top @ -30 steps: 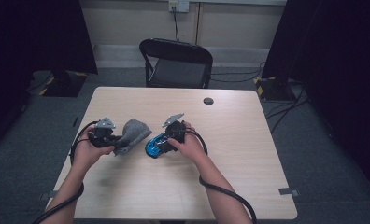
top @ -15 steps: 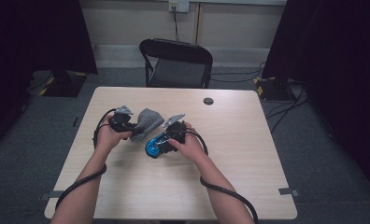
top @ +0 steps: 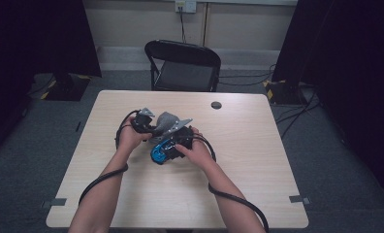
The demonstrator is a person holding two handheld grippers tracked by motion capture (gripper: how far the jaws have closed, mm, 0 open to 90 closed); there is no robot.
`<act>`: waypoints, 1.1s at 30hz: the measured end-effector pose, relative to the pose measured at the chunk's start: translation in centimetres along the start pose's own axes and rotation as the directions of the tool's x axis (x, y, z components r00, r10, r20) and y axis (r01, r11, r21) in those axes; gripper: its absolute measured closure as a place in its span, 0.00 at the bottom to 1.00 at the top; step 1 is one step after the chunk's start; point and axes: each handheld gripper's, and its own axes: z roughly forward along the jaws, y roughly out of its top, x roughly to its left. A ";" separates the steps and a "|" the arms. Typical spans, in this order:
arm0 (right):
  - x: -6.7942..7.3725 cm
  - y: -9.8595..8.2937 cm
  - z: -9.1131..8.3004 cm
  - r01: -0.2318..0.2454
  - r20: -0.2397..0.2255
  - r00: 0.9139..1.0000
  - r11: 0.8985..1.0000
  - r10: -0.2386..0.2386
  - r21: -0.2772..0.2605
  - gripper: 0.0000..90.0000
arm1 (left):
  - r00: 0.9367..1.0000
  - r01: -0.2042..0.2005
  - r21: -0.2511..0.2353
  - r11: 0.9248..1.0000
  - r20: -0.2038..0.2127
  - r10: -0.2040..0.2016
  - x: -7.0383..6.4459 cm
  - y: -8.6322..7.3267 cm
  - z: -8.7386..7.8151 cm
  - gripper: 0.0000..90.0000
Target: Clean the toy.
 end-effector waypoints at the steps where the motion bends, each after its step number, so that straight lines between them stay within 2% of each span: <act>1: 0.0 0.0 0.0 0.001 0.000 1.000 1.000 -0.001 0.000 0.02 | 1.000 -0.008 0.007 1.000 0.000 0.008 -0.1 0.0 0.4 0.80; 3: 0.0 0.0 0.0 0.001 0.000 1.000 1.000 -0.001 0.000 0.02 | 1.000 -0.011 0.021 1.000 0.007 0.011 -0.3 0.1 1.1 0.80; 5: 0.0 0.0 0.0 0.001 0.000 1.000 1.000 -0.001 -0.005 0.02 | 1.000 -0.030 0.024 0.999 0.007 0.030 -0.5 0.1 1.6 0.80; 6: 0.0 -0.1 0.0 0.001 -0.001 1.000 1.000 -0.001 -0.005 0.02 | 0.999 -0.041 0.031 0.999 0.009 0.041 -0.5 0.2 1.6 0.81; 11: 0.0 0.0 0.0 0.000 -0.001 1.000 1.000 0.000 -0.002 0.02 | 0.999 -0.036 0.027 0.999 0.021 0.036 -0.5 0.0 1.6 0.80; 14: 0.0 0.0 0.0 -0.003 -0.001 1.000 1.000 0.003 -0.005 0.02 | 0.999 -0.048 0.037 0.998 0.022 0.047 -0.6 -0.1 1.5 0.80; 20: 0.1 0.0 0.0 0.000 -0.003 1.000 1.000 0.000 -0.007 0.02 | 0.997 -0.078 0.065 0.995 0.035 0.076 -0.6 -0.2 1.0 0.81; 27: 0.2 0.0 0.1 0.001 -0.008 1.000 1.000 -0.001 -0.006 0.02 | 0.996 -0.076 0.067 0.995 0.045 0.073 -0.5 -0.7 0.4 0.81; 28: 0.3 0.1 0.1 0.001 -0.008 1.000 1.000 -0.001 -0.007 0.02 | 0.994 -0.096 0.085 0.992 0.050 0.092 -0.4 -0.9 0.0 0.81; 29: 0.3 0.1 0.1 0.000 -0.006 1.000 1.000 0.000 -0.006 0.02 | 0.995 -0.089 0.082 0.993 0.048 0.085 -0.4 -1.0 0.0 0.81; 32: 0.3 0.1 0.1 0.001 -0.008 1.000 1.000 -0.001 -0.005 0.02 | 0.993 -0.108 0.092 0.990 0.053 0.104 -0.3 -1.3 -0.5 0.81; 33: 0.3 0.1 0.1 0.001 -0.007 1.000 1.000 -0.001 -0.003 0.02 | 0.994 -0.099 0.090 0.991 0.055 0.094 -0.3 -1.4 -0.6 0.81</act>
